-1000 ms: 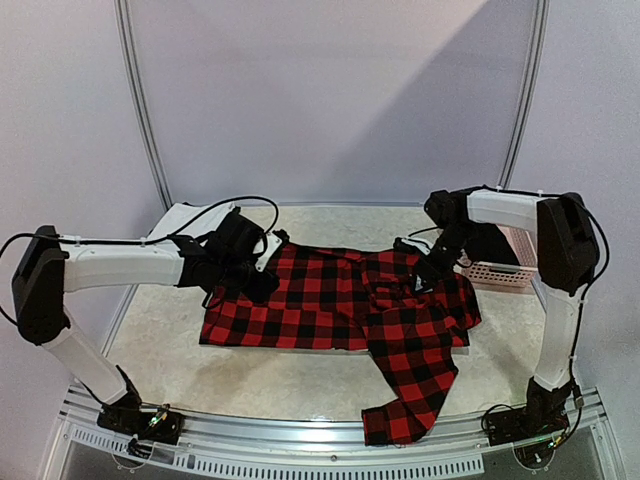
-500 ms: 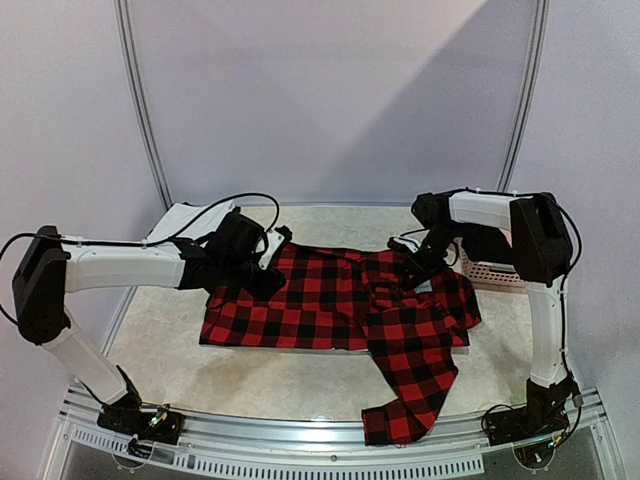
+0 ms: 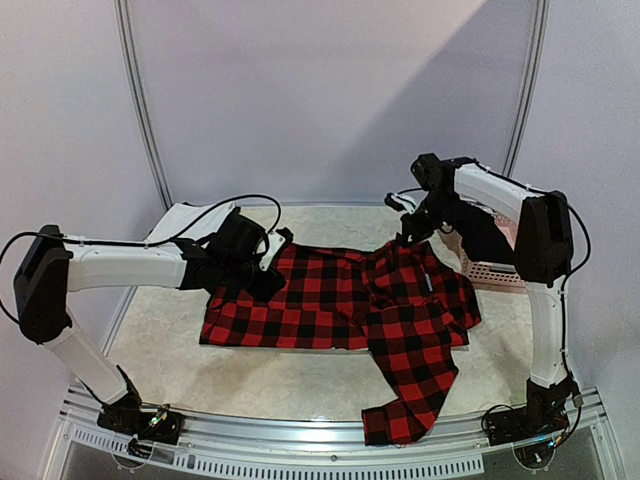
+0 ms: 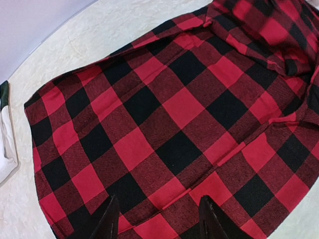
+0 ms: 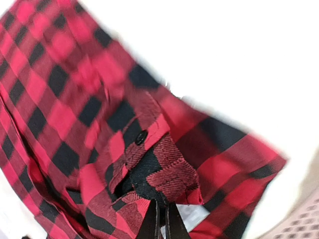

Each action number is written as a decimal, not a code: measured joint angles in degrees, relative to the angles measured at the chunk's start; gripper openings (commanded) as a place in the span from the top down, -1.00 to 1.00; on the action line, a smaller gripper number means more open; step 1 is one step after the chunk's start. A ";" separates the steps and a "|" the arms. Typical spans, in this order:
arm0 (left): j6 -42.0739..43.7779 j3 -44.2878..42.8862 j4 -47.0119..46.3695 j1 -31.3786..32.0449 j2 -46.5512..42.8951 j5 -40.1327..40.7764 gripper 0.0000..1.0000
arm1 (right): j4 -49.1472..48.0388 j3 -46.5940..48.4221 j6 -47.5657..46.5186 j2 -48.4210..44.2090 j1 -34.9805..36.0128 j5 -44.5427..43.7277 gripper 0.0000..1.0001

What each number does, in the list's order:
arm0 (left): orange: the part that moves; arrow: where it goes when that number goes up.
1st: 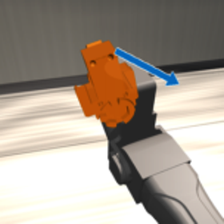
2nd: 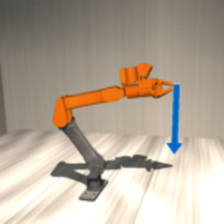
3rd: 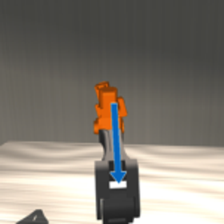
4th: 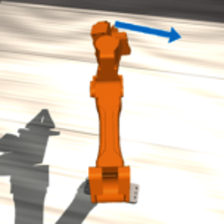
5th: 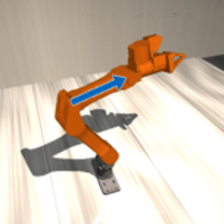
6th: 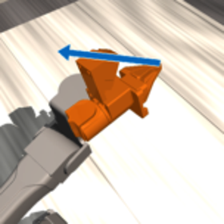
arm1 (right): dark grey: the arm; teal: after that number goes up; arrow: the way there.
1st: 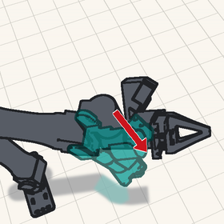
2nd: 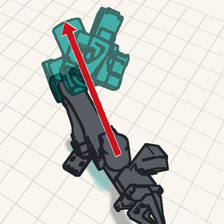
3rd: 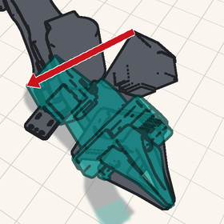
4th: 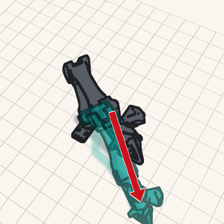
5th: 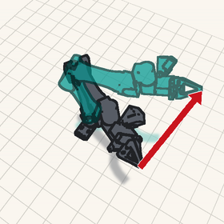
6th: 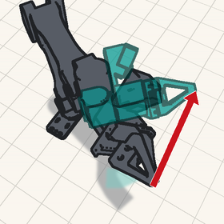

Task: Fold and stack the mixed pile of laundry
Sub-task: Adjust the 1/3-folded tank top at the center of the board.

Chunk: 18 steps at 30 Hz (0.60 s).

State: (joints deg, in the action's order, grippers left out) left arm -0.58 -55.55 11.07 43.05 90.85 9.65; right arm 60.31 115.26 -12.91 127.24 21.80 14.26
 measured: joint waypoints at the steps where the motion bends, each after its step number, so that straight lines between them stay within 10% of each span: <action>1: 0.02 0.00 -0.02 0.00 0.04 0.04 -0.12 | 0.04 1.97 -0.09 -0.04 0.00 -0.28 1.00; 18: 1.33 0.46 -0.66 0.00 1.09 0.72 -0.11 | -24.09 18.64 -3.78 0.66 0.00 -13.55 1.00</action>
State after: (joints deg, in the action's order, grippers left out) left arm 0.75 -55.09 10.41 43.05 91.94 10.37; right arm 36.23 133.91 -16.69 127.90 21.80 0.71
